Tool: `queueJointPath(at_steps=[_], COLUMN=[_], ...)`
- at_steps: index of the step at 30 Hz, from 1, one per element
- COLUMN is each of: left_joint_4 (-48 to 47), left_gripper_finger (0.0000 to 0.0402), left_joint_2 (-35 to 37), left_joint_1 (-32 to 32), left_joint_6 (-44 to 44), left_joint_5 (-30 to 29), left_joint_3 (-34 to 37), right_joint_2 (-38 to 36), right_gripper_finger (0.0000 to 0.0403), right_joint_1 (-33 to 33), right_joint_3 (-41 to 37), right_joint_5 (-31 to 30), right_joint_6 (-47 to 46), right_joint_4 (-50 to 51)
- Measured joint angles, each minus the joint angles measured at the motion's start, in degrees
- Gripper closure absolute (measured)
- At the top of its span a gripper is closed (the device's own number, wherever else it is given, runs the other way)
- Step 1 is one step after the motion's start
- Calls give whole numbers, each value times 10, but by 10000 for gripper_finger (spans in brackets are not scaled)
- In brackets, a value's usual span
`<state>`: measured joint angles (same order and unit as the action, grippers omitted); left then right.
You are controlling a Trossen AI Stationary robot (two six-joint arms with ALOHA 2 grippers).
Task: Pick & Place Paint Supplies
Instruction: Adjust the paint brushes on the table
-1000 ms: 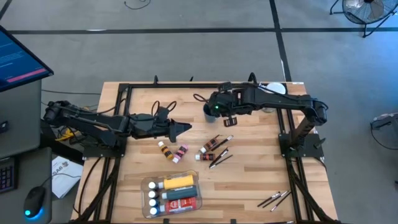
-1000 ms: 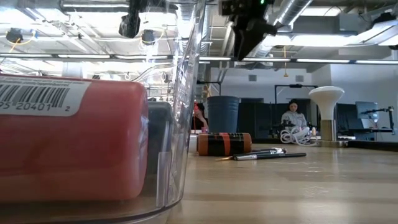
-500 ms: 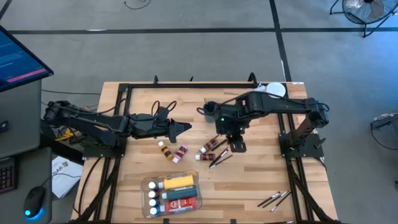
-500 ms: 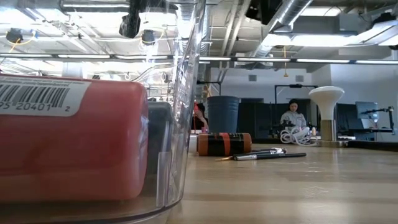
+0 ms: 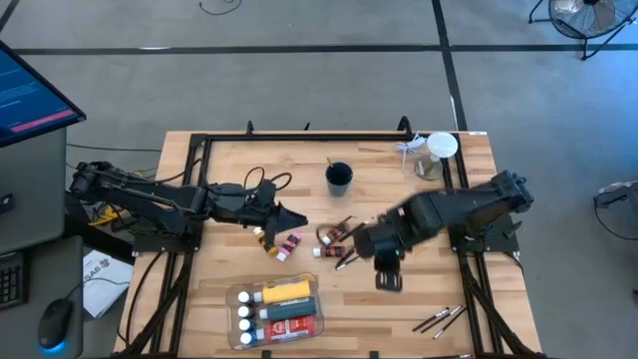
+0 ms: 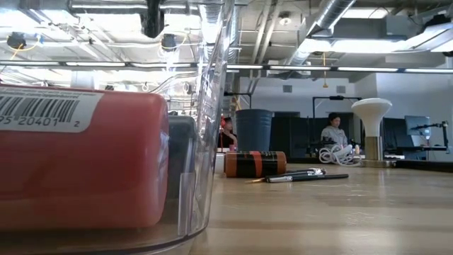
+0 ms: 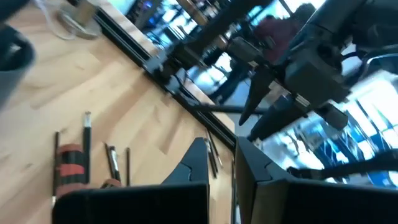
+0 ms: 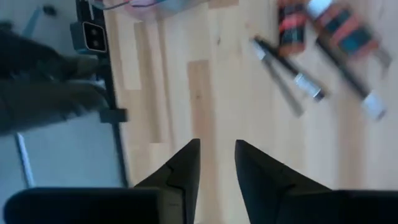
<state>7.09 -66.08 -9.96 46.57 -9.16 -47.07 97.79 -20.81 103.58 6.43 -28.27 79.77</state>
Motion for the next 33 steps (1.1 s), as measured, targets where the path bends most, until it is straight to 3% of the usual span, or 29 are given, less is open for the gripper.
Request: queueJointPath(at_steps=[5,8,13,15,18,23,33], left_joint_4=[0,0,0,1,3,3,3], left_gripper_finger=[402,402,402,402,402,402,402], left_joint_2=[0,0,0,0,0,0,0], left_joint_1=[-12,-14,-1,6,11,11,11], left_joint_6=[-12,-31,-41,-41,-41,-41,-41], left_joint_5=[6,6,6,14,22,25,25], left_joint_3=[0,0,0,0,0,0,0], right_joint_2=[2,3,-13,-9,-11,-10,-10], right_gripper_finger=[321,332,370,392,394,401,402], right_joint_1=[-67,-96,-176,-210,-250,-292,-343], right_joint_3=[-1,-34,-149,-206,-278,-378,-498], right_joint_5=[9,47,140,189,228,251,292], right_joint_6=[-291,-401,-487,-518,-580,-677,-757], right_joint_4=[63,106,58,10,-99,-268,-424])
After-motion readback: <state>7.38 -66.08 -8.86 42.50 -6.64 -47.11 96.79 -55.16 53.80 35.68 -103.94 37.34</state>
